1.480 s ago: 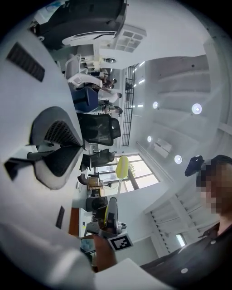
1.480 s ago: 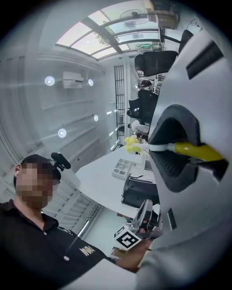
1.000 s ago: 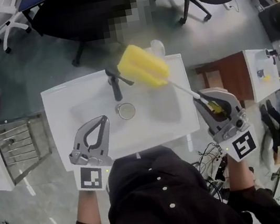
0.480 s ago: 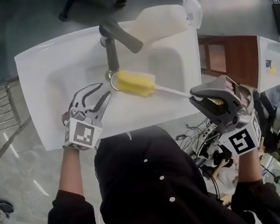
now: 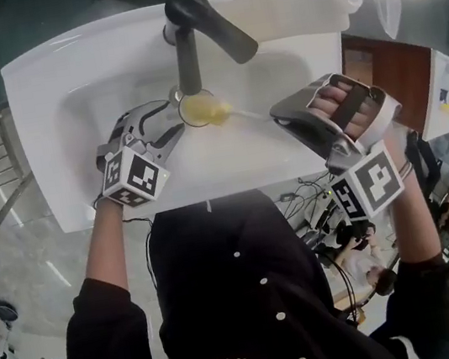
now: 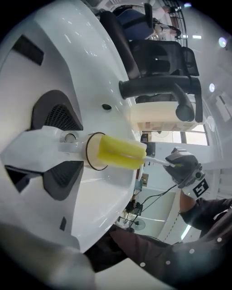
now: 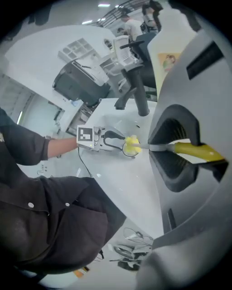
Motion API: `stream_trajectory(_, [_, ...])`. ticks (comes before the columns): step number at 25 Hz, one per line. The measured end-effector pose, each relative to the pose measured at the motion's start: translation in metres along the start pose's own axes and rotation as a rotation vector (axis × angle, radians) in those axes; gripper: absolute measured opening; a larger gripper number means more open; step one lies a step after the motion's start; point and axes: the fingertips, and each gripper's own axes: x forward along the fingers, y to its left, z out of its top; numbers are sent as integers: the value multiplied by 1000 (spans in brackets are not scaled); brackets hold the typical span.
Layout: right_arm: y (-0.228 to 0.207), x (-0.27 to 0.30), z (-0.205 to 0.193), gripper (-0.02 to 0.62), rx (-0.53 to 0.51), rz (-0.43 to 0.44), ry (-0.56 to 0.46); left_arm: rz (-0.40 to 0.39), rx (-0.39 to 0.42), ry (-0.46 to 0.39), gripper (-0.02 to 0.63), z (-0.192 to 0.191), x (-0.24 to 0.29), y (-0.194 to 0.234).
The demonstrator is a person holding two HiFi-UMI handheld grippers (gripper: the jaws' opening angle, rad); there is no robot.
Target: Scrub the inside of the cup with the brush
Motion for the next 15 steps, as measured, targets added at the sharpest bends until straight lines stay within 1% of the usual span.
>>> stream_trajectory(3, [-4, 18, 1, 48, -154, 63, 54, -34, 11, 26, 224, -9, 9, -3])
stream_trajectory(5, [-10, 29, 6, 48, -255, 86, 85, -54, 17, 32, 219, -13, 14, -6])
stream_trajectory(7, [-13, 38, 14, 48, -323, 110, 109, -57, 24, 41, 207, -15, 18, -7])
stream_trajectory(9, [-13, 44, 19, 48, -369, 139, 140, -51, 30, 49, 142, -17, 21, -7])
stream_trajectory(11, [-13, 49, 24, 48, -403, 164, 168, -47, 33, 53, 95, -18, 21, -6])
stream_trajectory(15, [-10, 64, 27, 48, -432, 212, 206, -43, 65, 58, 92, -16, 21, -8])
